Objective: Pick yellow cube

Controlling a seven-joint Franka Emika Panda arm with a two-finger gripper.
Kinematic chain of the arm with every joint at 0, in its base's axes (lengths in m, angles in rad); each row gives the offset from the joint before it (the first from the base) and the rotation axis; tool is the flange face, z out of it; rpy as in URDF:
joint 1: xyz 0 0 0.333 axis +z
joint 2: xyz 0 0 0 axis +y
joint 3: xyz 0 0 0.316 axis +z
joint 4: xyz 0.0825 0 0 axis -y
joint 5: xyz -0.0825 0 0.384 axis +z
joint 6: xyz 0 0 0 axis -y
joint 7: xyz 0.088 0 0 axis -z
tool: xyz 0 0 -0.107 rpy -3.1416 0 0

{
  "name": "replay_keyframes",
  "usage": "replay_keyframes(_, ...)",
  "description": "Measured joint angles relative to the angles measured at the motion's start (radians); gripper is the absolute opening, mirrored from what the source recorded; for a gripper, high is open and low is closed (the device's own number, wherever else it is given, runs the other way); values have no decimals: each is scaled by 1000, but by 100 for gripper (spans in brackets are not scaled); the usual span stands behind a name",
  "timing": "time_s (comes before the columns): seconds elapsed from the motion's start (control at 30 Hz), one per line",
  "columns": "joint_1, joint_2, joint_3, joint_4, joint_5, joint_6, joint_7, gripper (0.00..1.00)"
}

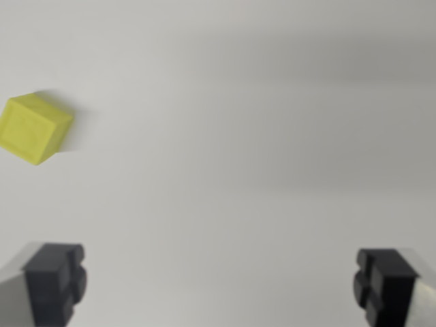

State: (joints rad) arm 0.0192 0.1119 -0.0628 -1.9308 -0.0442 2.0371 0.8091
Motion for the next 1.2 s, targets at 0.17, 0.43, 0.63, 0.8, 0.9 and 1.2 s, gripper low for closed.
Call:
replay_keyframes(0.17,0,0,0,-1,0,1,3,100)
replay_keyframes(0.43,20,9,1,-30,2,38,65,100)
replay_keyframes(0.63,37,19,1,-52,5,70,111,100)
replay_keyframes(0.8,53,31,1,-71,7,99,152,100)
replay_keyframes(0.9,62,38,1,-81,9,116,176,100)
replay_keyframes(1.2,90,64,1,-108,15,168,250,100)
